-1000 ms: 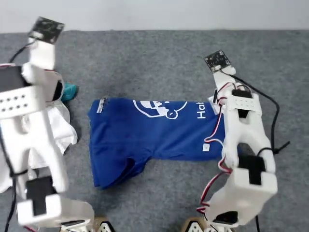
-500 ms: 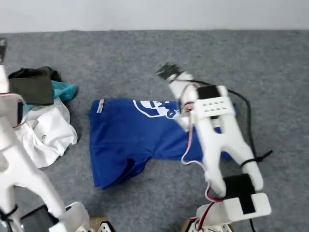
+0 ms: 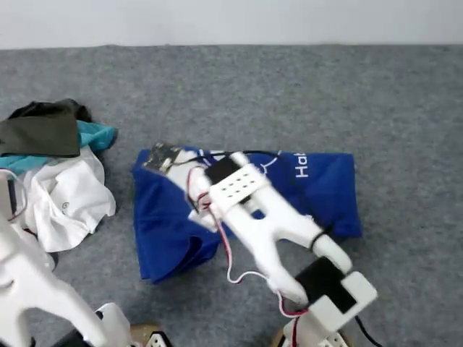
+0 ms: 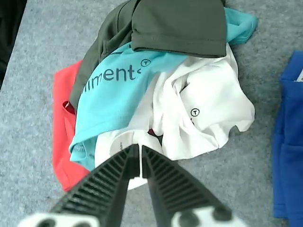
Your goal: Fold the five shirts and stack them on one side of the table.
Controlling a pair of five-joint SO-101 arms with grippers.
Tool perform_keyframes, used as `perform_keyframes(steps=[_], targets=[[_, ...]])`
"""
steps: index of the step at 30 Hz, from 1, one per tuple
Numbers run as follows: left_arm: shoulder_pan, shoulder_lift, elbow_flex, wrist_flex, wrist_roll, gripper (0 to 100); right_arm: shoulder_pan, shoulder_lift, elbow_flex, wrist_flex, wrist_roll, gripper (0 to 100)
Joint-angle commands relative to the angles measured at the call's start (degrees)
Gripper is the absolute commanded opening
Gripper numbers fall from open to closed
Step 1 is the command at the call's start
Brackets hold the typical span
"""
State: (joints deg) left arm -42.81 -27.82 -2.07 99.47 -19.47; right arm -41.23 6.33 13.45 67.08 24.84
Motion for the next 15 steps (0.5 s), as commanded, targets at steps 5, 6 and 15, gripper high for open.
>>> perform_keyframes(steps=[5, 6, 15], targets=[[-0.44, -5.71, 2.42, 0.97, -0.7, 2, -3.82, 7.6, -3.6, -1.01, -2.55, 0.9], [-0.44, -5.89, 2.77, 0.97, -0.7, 2, -4.18, 7.78, -3.69, 1.01, -2.55, 0.9], [-0.35, -5.63, 3.3, -0.53, -0.7, 2, -6.29, 6.99, -5.89, 9.01, -2.55, 0.9]])
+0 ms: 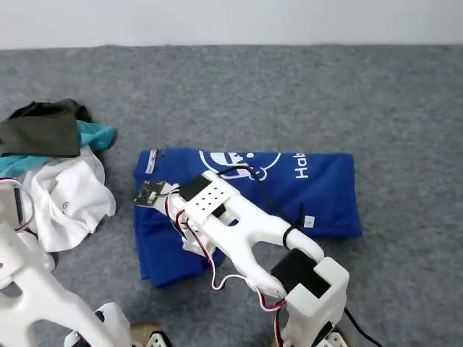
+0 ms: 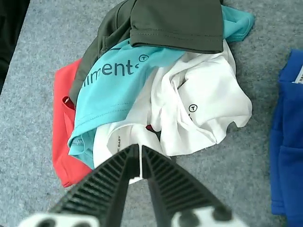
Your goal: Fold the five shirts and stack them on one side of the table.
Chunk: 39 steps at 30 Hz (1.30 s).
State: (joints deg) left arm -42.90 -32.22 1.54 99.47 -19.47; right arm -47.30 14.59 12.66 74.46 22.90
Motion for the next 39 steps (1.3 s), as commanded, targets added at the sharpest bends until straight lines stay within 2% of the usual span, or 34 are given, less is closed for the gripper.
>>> perform_keyframes(steps=[1, 3, 8, 10, 17, 22, 36, 39], targets=[[-0.35, -1.23, -0.31, -0.79, -0.7, 2, -0.22, -1.98, -6.51, 2.77, -0.62, 1.0], [-0.35, -1.23, -0.4, -0.79, -0.7, 2, -0.57, -3.91, -9.76, 5.58, -0.79, 3.5], [-0.35, -1.23, -0.4, -0.79, -0.62, 2, -3.03, -6.29, -16.09, 13.49, -0.97, 21.0], [-0.35, -1.23, -0.4, -0.79, -0.53, 2, -4.88, -6.29, -16.26, 15.52, -0.7, 23.6], [-0.35, -1.23, -0.31, -0.7, -0.44, 2, -12.62, -5.58, -13.45, 14.11, -0.79, 23.6], [-0.35, -1.23, -0.31, -0.53, -0.44, 2, -15.52, -0.4, -10.99, 10.68, -0.97, 23.6], [-0.35, -1.23, -0.31, -0.35, -0.44, 2, -13.58, 15.34, -12.13, 0.84, -0.88, 23.2], [-0.35, -1.23, -0.31, -0.35, -0.44, 2, -13.23, 17.1, -14.68, 2.59, -0.62, 17.0]])
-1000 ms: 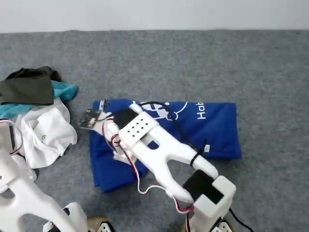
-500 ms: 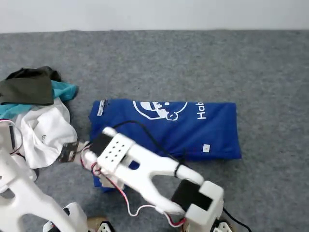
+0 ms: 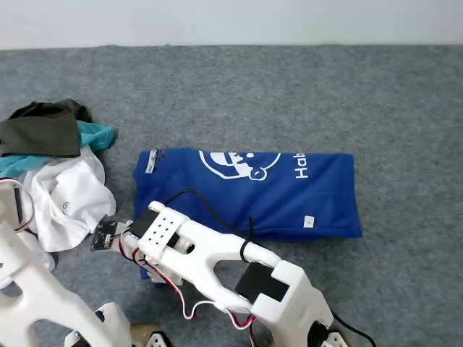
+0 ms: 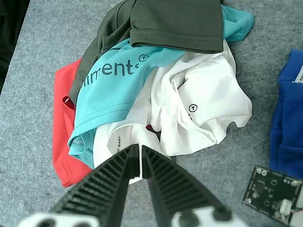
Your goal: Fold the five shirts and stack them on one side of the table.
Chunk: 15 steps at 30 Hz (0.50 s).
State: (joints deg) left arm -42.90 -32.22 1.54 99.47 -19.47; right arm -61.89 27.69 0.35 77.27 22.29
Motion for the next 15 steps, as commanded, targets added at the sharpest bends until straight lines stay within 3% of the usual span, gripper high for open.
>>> perform_keyframes(steps=[1, 5, 15], targets=[[-0.35, -1.23, -0.31, -0.35, -0.44, 2, 1.71, 4.62, -2.99, -0.04, 0.0, 13.7], [-0.35, -1.23, -0.31, -0.35, -0.44, 2, 2.07, 7.52, -7.03, 3.12, 0.0, 3.8], [-0.35, -1.23, -0.31, -0.62, -0.44, 2, 7.16, 11.74, -19.52, 10.15, 1.85, 1.0]])
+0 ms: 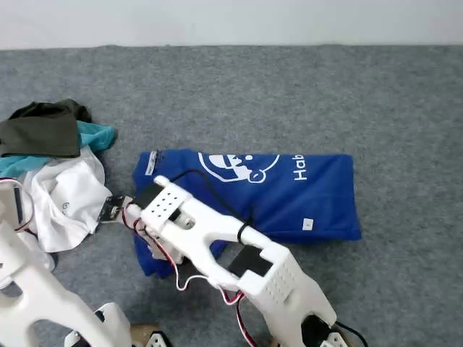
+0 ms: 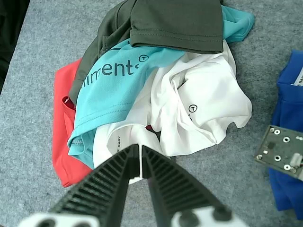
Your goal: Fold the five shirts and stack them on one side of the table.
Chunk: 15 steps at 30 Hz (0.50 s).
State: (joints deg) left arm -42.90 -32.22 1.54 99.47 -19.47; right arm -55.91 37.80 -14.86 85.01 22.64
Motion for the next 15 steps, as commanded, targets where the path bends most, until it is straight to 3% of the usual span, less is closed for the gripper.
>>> perform_keyframes(steps=[1, 7, 15], targets=[[-0.35, -1.23, -0.31, -0.7, -0.44, 2, 1.54, 1.63, -6.24, 4.0, 2.11, 1.0], [-0.09, -1.23, -0.31, -0.79, -0.53, 2, 5.23, 1.71, -19.6, 12.26, 4.84, 1.0], [-0.09, -1.14, -0.31, -0.79, -0.53, 2, 11.47, 2.33, -26.37, 12.88, 8.97, 1.0]])
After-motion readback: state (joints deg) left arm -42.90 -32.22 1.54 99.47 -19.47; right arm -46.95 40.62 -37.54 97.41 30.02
